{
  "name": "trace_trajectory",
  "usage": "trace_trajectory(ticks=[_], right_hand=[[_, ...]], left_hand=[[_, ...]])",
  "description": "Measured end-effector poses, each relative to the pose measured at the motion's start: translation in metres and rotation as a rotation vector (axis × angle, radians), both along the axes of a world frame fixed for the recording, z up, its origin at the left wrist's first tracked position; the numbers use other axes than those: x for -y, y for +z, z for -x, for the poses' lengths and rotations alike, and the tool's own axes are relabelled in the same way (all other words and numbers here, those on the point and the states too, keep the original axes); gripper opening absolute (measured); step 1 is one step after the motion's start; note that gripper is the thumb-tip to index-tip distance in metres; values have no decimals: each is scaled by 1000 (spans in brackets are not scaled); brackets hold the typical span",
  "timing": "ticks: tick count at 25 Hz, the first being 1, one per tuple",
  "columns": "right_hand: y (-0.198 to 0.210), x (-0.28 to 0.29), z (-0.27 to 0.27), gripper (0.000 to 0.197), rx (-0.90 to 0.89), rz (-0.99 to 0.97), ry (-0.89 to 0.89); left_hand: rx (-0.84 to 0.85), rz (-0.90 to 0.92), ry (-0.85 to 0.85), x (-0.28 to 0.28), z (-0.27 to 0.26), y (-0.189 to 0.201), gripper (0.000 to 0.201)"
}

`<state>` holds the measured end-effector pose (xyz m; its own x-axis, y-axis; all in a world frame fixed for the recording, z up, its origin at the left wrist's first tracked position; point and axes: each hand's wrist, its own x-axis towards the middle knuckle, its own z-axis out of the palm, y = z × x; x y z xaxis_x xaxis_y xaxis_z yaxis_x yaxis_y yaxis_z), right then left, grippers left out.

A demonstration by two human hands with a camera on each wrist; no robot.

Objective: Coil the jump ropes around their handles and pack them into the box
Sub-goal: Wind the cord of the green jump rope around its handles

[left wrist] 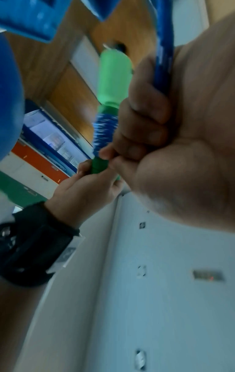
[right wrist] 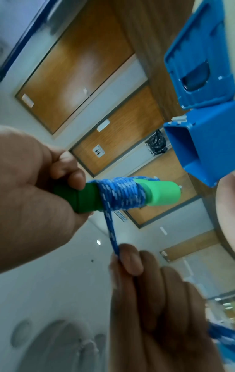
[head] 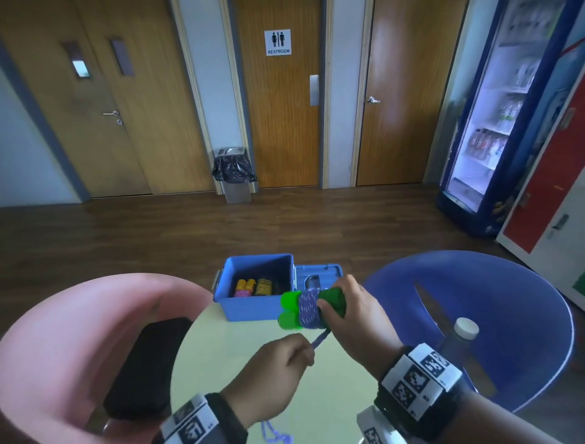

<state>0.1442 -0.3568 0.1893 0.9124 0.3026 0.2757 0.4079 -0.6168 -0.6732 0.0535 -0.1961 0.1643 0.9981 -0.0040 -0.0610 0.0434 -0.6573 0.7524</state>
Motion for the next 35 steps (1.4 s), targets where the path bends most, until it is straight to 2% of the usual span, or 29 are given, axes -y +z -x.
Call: trace_trajectory(ticks=[3,5,8,13,16,19,21,22,25,27,30,33,35], right_hand=[[-8,-1,2,25,15,234,130],[-5,-3,3,25,-68,315,202],[2,-2,-1,26,-238,350,278],[21,0,-11,26,-367,379,443],[25,2,-12,23,-485,231,480],[24,4,-10,25,-589,35,490],[23,2,-10,27,-608,-35,467],[23,1,-10,29,-569,10,441],[21,1,-9,35,-374,329,361],[21,5,-9,38,-339,368,372],[27,14,-14,37,-482,173,507],[43,23,-12,29,-722,-222,596],[51,25,-7,25,-805,-419,590]], left_hand=[[52,-298,-96,-13,0,9,24],[92,-461,-131,-21,-3,11,25],[122,-496,-185,-33,-9,12,30],[119,-189,-229,-36,-15,14,31],[131,-27,-220,-37,-16,15,32],[55,184,-163,-36,-18,13,34],[54,231,-135,-37,-20,12,37],[76,221,-131,-36,-21,13,37],[129,149,-101,-34,-22,15,39],[125,152,-98,-31,-23,18,39],[65,276,-118,-32,-22,24,23],[-3,528,-151,-32,-21,26,29],[-43,744,-86,-31,-23,21,21]])
